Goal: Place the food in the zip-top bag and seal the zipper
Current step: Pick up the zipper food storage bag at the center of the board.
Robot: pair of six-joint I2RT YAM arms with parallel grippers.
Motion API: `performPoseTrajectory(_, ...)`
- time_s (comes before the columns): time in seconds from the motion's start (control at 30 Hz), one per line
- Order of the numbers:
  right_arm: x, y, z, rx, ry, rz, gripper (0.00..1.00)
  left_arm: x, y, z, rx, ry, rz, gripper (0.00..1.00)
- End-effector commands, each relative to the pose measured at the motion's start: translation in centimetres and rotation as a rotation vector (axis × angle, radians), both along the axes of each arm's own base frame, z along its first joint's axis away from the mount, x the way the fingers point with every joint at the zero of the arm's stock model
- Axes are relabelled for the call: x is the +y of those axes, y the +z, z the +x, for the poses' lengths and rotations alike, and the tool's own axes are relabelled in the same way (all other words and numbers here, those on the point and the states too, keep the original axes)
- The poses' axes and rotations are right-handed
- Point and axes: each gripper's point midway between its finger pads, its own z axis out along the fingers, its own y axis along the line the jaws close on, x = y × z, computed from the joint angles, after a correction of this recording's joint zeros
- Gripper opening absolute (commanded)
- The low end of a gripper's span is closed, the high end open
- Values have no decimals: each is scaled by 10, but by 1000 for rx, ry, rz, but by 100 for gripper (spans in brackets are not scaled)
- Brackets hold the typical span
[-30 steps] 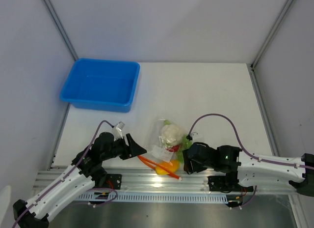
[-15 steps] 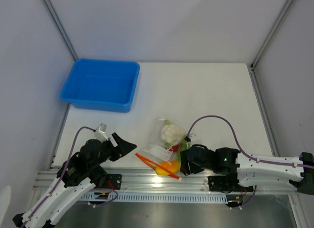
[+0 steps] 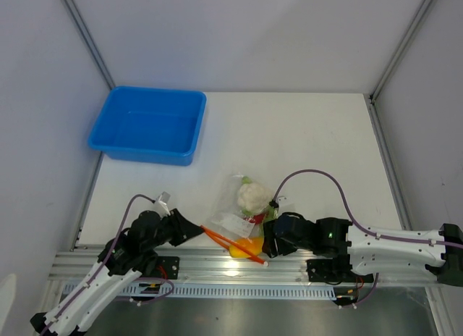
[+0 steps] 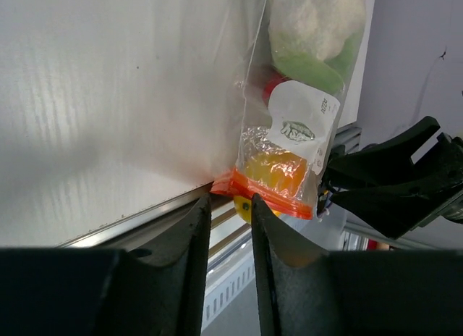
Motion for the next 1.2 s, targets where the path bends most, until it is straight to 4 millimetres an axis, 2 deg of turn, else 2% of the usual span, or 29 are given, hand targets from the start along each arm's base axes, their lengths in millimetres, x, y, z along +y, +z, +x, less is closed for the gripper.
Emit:
performPoseTrajectory(0.0, 5, 8, 9, -41, -18, 29, 64, -15, 9, 0, -37, -55, -81, 32)
performPoseTrajectory(0.03, 5, 8, 9, -42, -17, 28, 64, -17, 9, 0, -34, -59, -90, 32)
performPoseTrajectory(0.07, 5, 8, 9, -43, -16, 29, 64, -18, -5, -2, 6, -69, -67, 32)
performPoseTrajectory(0.1, 5, 9, 9, -44, -18, 31, 64, -21, -1, 2, -9, -70, -81, 33)
performPoseTrajectory(0.23, 5, 10, 12, -49, -23, 34, 64, -24, -16, 6, 18, -67, -55, 33)
performPoseTrajectory(0.57, 2, 10, 12, -49, -31, 35, 64, -24, -5, 5, -25, -96, -47, 24)
performPoseTrajectory(0.67, 4, 10, 13, -49, -33, 42, 64, -25, -6, 6, -30, -90, -56, 29)
performPoseTrajectory(0.7, 4, 8, 12, -46, -29, 39, 64, -27, -6, 5, -16, -90, -71, 35)
performPoseTrajectory(0.8, 8, 7, 13, -44, -30, 38, 64, -32, -7, 8, -11, -96, -94, 38)
performPoseTrajectory(0.83, 8, 7, 13, -44, -28, 35, 64, -34, -6, 9, -14, -100, -97, 37)
performPoseTrajectory(0.93, 6, 1, 13, -41, -32, 1, 64, -41, 3, 12, -39, -129, -110, 20)
performPoseTrajectory(1.0, 4, -1, 12, -37, -27, -15, 65, -44, 15, 15, -73, -145, -121, 4)
performPoseTrajectory(1.03, 3, -1, 11, -35, -28, -19, 65, -45, 15, 13, -66, -155, -116, 1)
performPoseTrajectory(1.17, -6, -1, 6, -28, -8, -51, 65, -46, 32, 16, -117, -171, -118, 1)
